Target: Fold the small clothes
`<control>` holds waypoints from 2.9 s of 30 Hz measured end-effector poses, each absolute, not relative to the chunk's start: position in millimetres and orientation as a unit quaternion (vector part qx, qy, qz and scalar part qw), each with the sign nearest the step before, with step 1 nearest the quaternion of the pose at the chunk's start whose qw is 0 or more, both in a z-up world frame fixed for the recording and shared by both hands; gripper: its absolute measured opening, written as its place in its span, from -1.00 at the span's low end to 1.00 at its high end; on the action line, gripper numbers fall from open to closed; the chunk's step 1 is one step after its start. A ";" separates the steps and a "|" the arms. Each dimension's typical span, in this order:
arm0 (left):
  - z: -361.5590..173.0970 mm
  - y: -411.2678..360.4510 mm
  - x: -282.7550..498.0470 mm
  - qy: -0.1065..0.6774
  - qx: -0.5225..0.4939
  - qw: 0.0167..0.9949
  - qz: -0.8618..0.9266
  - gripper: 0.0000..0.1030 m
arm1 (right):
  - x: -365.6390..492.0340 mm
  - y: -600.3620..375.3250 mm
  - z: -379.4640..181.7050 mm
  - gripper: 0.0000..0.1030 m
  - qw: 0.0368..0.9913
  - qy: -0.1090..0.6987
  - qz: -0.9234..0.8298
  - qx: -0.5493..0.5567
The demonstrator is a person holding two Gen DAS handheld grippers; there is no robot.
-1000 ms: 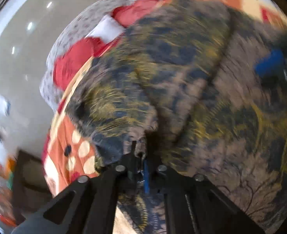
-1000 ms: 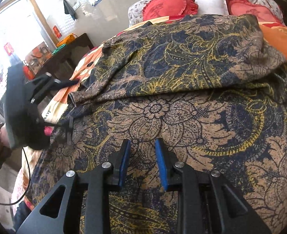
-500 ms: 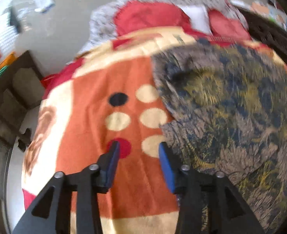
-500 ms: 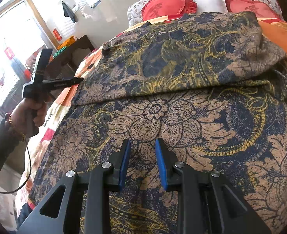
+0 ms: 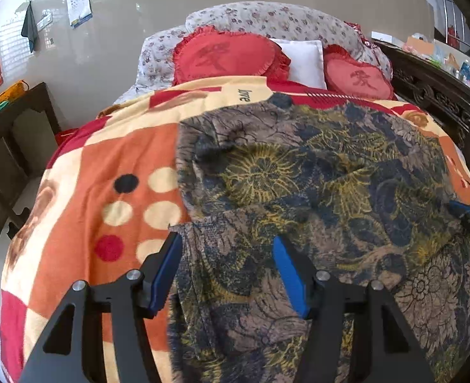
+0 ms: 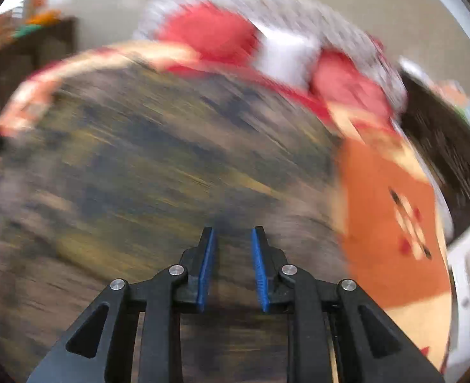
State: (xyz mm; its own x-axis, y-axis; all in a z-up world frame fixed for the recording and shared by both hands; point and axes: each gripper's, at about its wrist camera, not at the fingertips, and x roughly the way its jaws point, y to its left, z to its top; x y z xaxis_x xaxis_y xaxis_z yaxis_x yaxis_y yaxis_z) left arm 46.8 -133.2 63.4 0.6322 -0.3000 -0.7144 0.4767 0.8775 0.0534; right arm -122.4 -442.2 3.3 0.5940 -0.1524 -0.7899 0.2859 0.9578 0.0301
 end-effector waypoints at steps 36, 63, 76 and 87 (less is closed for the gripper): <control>10.8 -121.9 72.7 0.419 0.077 0.887 -0.178 0.90 | 2.9 -334.6 51.7 -0.77 0.913 0.402 0.012 0.066; 48.5 -18.9 25.6 0.463 0.047 0.840 -0.280 0.91 | -167.1 -359.7 62.6 -0.30 0.890 0.433 -0.044 0.133; 21.4 46.4 -117.3 0.552 -0.001 0.739 -0.387 0.93 | -323.8 -312.4 51.7 -0.30 0.905 0.401 -0.013 0.142; 17.8 37.4 -140.3 0.579 -0.076 0.669 -0.459 0.55 | -373.4 -338.6 61.2 -0.30 0.916 0.346 -0.056 0.195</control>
State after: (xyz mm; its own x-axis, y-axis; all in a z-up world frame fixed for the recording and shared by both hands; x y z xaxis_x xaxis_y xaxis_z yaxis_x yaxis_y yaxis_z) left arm -140.3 37.4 17.8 -0.0925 -0.7028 -0.7054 0.5269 0.5665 -0.6336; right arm -373.4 -338.6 61.2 0.7549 0.0321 -0.6551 0.2377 0.9175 0.3189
